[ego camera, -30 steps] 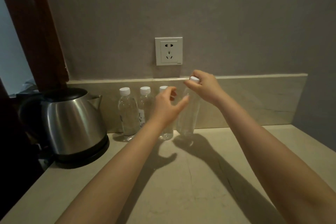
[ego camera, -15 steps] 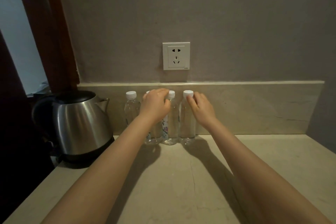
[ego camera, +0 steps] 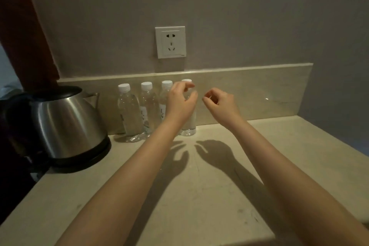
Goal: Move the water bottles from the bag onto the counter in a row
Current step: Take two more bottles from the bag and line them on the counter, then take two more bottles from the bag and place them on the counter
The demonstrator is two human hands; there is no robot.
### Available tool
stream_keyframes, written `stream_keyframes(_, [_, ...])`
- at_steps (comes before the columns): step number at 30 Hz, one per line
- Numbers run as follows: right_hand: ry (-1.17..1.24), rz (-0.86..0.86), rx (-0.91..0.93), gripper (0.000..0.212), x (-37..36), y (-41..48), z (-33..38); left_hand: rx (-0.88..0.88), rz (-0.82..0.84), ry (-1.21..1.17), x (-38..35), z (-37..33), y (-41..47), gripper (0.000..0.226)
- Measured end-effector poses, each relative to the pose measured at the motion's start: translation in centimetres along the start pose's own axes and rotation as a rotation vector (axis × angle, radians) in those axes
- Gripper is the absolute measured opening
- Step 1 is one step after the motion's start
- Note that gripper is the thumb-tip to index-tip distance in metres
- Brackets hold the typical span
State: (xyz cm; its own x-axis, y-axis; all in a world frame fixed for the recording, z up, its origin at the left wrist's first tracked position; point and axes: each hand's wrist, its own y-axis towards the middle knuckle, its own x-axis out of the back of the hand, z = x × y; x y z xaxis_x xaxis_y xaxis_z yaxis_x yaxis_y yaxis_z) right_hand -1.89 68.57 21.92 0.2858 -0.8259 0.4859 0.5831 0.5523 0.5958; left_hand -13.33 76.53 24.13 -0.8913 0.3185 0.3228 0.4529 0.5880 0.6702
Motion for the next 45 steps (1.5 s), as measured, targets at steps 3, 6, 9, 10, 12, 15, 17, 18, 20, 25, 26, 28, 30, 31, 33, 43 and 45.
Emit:
stream_keyframes(3, [-0.022, -0.066, -0.100, 0.010, 3.7, -3.3, -0.5, 0.017, 0.143, -0.122, -2.9, -1.8, -1.9, 0.014])
stream_keyframes(6, [-0.018, -0.121, -0.209, 0.011, 7.3, -7.0, -1.3, 0.065, 0.299, -0.208, -5.8, -3.7, -4.2, 0.012])
stream_keyframes(9, [-0.007, -0.217, -0.277, 0.013, 10.9, -11.1, -2.3, 0.091, 0.408, -0.283, -8.4, -5.8, -6.7, 0.012])
stream_keyframes(10, [-0.006, -0.259, -0.288, 0.013, 12.1, -12.5, -2.8, 0.086, 0.438, -0.302, -9.3, -6.7, -7.8, 0.012])
stream_keyframes(12, [0.001, -0.353, -0.298, 0.014, 14.6, -15.2, -3.7, 0.063, 0.492, -0.333, -11.0, -8.6, -10.3, 0.015])
stream_keyframes(15, [-0.007, -0.444, -0.308, 0.008, 18.5, -19.3, -5.4, 0.021, 0.546, -0.389, -13.6, -11.8, -14.4, 0.020])
stream_keyframes(17, [-0.022, -0.465, -0.346, 0.004, 21.2, -22.1, -6.7, -0.007, 0.582, -0.405, -15.7, -13.9, -16.9, 0.021])
stream_keyframes(18, [-0.024, -0.473, -0.374, 0.003, 22.9, -23.7, -7.5, -0.021, 0.603, -0.407, -17.2, -15.1, -18.3, 0.021])
stream_keyframes(20, [-0.038, -0.472, -0.438, 0.005, 26.6, -27.1, -9.6, -0.060, 0.652, -0.397, -20.4, -17.6, -21.4, 0.020])
stream_keyframes(25, [-0.062, -0.434, -0.651, 0.015, 36.8, -36.1, -16.2, -0.065, 0.814, -0.357, -29.8, -24.1, -30.1, 0.021])
stream_keyframes(26, [-0.062, -0.449, -0.691, 0.014, 38.8, -37.8, -17.5, -0.050, 0.851, -0.349, -31.6, -25.3, -31.7, 0.021])
stream_keyframes(28, [-0.070, -0.466, -0.763, 0.011, 41.9, -40.8, -19.7, 0.011, 0.909, -0.335, -34.6, -26.9, -34.3, 0.021])
stream_keyframes(30, [-0.076, -0.490, -0.823, 0.013, 45.1, -43.7, -22.0, 0.062, 0.963, -0.333, -37.9, -28.7, -36.7, 0.021])
stream_keyframes(31, [-0.085, -0.496, -0.854, 0.014, 46.6, -45.0, -23.2, 0.077, 0.993, -0.329, -39.7, -29.6, -37.9, 0.022])
stream_keyframes(33, [-0.107, -0.496, -0.928, 0.016, 49.5, -47.3, -26.1, 0.088, 1.045, -0.329, -43.5, -31.4, -40.4, 0.023])
stream_keyframes(43, [-0.298, -0.320, -1.176, 0.011, 64.8, -51.5, -41.2, 0.078, 1.262, -0.291, -66.4, -38.1, -46.8, 0.035])
stream_keyframes(45, [-0.350, -0.252, -1.216, 0.012, 67.8, -52.3, -43.7, 0.060, 1.351, -0.219, -71.1, -39.6, -47.9, 0.035])
